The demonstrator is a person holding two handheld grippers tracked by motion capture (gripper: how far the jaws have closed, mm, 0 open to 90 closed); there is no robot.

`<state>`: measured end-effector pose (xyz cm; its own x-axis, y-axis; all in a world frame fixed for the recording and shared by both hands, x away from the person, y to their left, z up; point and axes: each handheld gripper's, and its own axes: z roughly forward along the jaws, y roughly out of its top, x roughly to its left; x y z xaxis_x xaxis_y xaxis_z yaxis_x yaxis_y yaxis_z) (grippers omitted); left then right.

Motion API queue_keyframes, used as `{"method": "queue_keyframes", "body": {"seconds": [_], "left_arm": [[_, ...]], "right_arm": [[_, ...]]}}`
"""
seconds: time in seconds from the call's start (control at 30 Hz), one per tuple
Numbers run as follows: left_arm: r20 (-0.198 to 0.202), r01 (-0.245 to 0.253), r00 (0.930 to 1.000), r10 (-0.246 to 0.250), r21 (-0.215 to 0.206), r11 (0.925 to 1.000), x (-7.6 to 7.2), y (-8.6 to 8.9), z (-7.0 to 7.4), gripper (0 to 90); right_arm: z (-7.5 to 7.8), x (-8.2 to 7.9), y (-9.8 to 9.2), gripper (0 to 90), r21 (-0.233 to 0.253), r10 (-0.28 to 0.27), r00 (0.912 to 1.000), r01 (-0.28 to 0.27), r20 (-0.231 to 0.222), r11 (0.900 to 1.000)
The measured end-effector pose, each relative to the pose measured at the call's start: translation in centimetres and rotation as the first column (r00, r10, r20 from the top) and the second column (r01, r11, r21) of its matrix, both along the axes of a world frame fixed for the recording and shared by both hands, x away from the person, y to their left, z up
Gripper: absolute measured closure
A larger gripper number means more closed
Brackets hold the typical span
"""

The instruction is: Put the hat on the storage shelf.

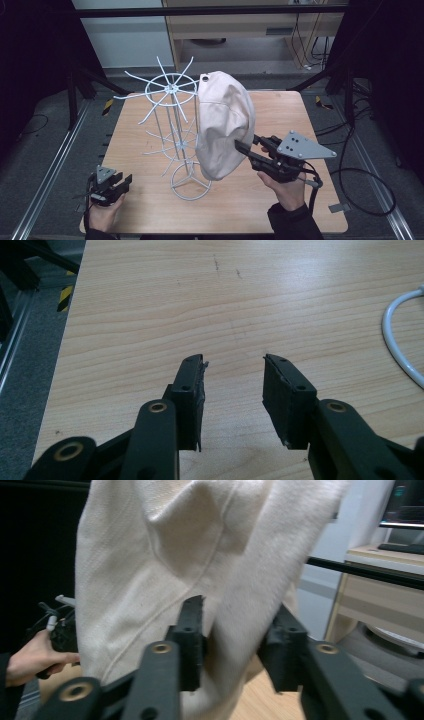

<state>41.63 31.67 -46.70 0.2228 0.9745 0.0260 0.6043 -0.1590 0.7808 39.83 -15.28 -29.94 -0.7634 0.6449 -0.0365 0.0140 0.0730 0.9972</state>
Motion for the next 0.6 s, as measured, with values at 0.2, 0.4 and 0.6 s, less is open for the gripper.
{"method": "queue_keyframes", "body": {"seconds": [0.2,0.4,0.6], "left_arm": [[-0.001,-0.002,1.0000,0.002,0.000,1.0000,0.0,0.0,0.0,60.1],[0.000,-0.003,1.0000,0.003,0.002,1.0000,0.0,0.0,-0.1,59.9],[0.002,-0.007,1.0000,0.007,0.001,1.0000,0.1,0.0,-0.1,57.4]], "right_arm": [[-0.9,0.0,-1.9,46.8,0.034,-0.043,0.9987,0.044,-0.027,0.998],[-2.4,-0.1,-4.3,35.9,0.041,-0.106,0.9930,0.108,-0.052,0.993],[-5.6,0.5,-6.8,28.0,0.015,-0.202,0.9722,0.205,-0.118,0.979]]}}
